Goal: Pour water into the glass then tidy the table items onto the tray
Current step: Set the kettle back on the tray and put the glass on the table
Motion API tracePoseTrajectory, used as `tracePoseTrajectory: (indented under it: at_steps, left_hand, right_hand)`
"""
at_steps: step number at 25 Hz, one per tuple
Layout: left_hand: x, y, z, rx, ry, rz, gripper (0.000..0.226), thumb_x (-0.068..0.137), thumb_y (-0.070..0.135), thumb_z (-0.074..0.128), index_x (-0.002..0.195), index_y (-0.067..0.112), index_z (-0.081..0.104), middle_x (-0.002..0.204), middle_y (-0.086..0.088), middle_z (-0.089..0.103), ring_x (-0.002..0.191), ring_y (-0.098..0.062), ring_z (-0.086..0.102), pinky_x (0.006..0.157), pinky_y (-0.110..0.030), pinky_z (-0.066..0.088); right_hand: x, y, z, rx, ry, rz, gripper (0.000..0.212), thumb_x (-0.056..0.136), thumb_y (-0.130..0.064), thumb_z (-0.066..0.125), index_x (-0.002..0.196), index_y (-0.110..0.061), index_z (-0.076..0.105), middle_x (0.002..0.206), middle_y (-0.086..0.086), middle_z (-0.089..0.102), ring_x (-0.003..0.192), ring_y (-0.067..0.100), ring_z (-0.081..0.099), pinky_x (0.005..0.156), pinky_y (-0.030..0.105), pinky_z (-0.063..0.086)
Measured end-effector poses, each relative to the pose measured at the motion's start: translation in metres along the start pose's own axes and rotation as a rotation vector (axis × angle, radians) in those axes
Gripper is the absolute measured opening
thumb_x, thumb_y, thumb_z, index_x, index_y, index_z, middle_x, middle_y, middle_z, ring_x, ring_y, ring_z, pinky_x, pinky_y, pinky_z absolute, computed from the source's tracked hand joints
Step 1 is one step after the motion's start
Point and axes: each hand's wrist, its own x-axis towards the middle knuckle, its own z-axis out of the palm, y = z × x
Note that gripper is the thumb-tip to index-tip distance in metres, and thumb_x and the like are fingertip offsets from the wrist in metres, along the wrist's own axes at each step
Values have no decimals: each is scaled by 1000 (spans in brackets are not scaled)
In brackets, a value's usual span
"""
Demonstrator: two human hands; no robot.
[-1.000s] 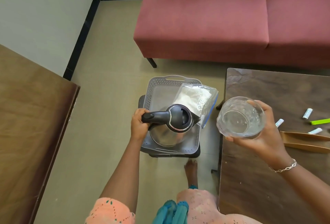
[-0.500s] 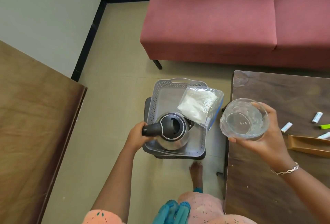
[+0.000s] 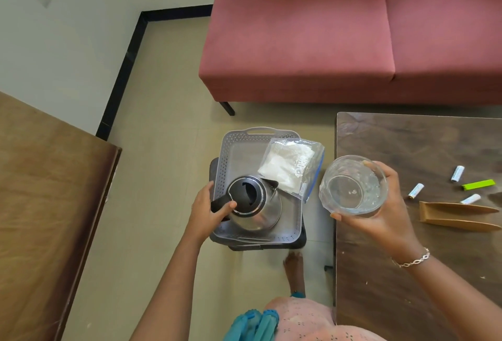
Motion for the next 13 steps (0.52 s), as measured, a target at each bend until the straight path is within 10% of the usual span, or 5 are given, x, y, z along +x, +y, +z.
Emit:
tracePoseTrajectory:
  at_steps: [6,13]
  left_hand:
    - [-19,98,6,-120,38,256,75,84,59,49,143,20,25,152,2,25,141,-15,20,114,-36,23]
    - [-66,193,58,-658,-633,-1,60,83,51,56,131,17,45,135,-4,48,129,-19,42,112,-36,30]
  right_hand:
    - [-7,-3,-14,-44,33,-54,91,46,-45,80,121,-36,31,120,-41,41,111,-13,47,90,3,38]
    - [-24,-5,-34,-41,99,-70,90,48,-39,81,122,-41,29,121,-38,41,111,-8,49,89,5,40]
